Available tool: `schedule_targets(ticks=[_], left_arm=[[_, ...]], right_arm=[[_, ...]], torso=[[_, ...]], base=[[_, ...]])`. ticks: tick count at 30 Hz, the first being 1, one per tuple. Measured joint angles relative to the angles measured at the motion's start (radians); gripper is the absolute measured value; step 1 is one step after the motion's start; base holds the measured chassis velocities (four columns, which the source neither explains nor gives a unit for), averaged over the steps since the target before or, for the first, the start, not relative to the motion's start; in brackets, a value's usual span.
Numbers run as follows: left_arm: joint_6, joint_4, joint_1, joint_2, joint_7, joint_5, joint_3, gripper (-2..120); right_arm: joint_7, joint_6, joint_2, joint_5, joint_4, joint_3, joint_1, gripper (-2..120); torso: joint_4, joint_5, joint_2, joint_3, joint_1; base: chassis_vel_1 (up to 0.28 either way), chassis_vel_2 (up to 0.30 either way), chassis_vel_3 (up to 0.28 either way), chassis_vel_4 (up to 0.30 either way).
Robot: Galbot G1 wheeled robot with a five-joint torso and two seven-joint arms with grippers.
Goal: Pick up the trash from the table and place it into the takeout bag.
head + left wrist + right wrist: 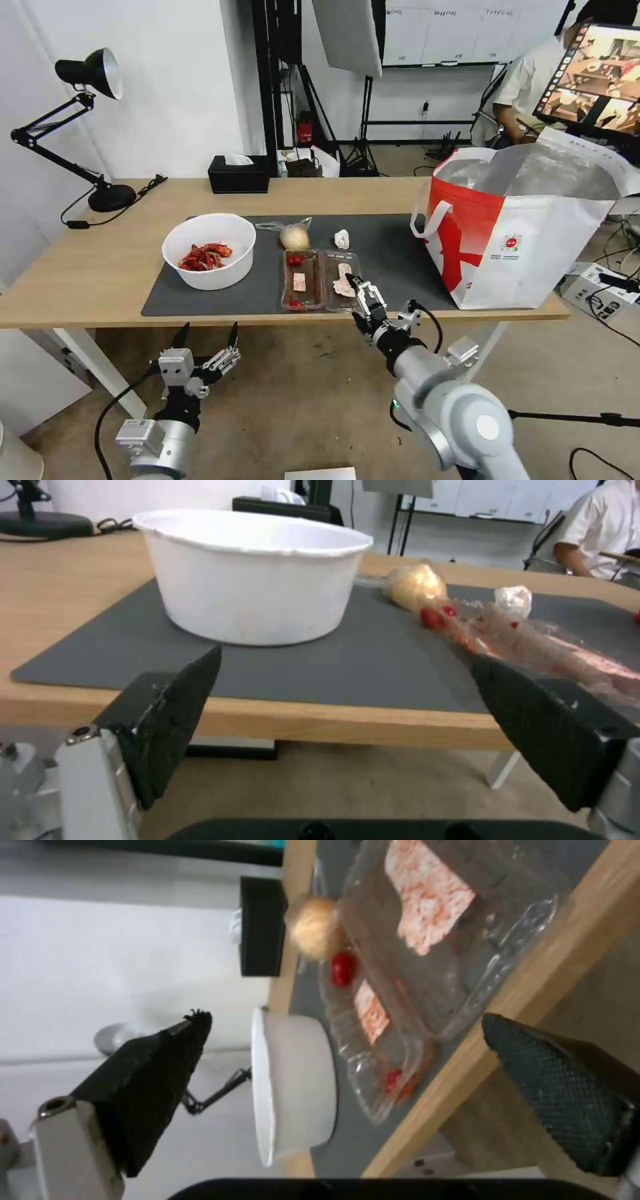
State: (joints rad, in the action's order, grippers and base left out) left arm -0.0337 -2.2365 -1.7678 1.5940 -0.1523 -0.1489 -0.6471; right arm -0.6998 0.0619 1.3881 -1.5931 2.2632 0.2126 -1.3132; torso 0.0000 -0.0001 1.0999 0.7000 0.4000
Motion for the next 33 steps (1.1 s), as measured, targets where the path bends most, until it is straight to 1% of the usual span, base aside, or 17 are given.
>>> schedule_targets(ticks=[4, 15, 23, 33], left_arm=[[0.000, 0.013, 0.002, 0.000, -0.001, 0.002, -0.003, 100], [-0.001, 0.033, 0.013, 0.001, -0.003, 0.006, -0.006, 100], [-0.002, 0.036, 0.013, 0.000, -0.003, 0.005, -0.014, 100], [-0.002, 0.045, 0.013, 0.000, -0.006, 0.004, -0.012, 100]], right_arm=[[-0.034, -0.006, 0.014, 0.005, -0.027, -0.010, 0.024, 100], [-0.058, -0.006, 0.037, 0.003, -0.090, -0.031, 0.076, 100], [-0.061, -0.004, 0.067, 0.009, -0.125, -0.047, 0.093, 100], [-0.050, -0.001, 0.076, 0.015, -0.138, -0.048, 0.090, 100]], torso=[[0.0000, 0.0000, 0.000, 0.000, 0.000], [0.0000, 0.0001, 0.000, 0.000, 0.000], [0.0000, 0.0001, 0.000, 0.000, 0.000], [0.0000, 0.0001, 0.000, 0.000, 0.000]], base=[[0.000, 0.000, 0.000, 0.000], [0.000, 0.000, 0.000, 0.000], [0.000, 0.000, 0.000, 0.000], [0.000, 0.000, 0.000, 0.000]])
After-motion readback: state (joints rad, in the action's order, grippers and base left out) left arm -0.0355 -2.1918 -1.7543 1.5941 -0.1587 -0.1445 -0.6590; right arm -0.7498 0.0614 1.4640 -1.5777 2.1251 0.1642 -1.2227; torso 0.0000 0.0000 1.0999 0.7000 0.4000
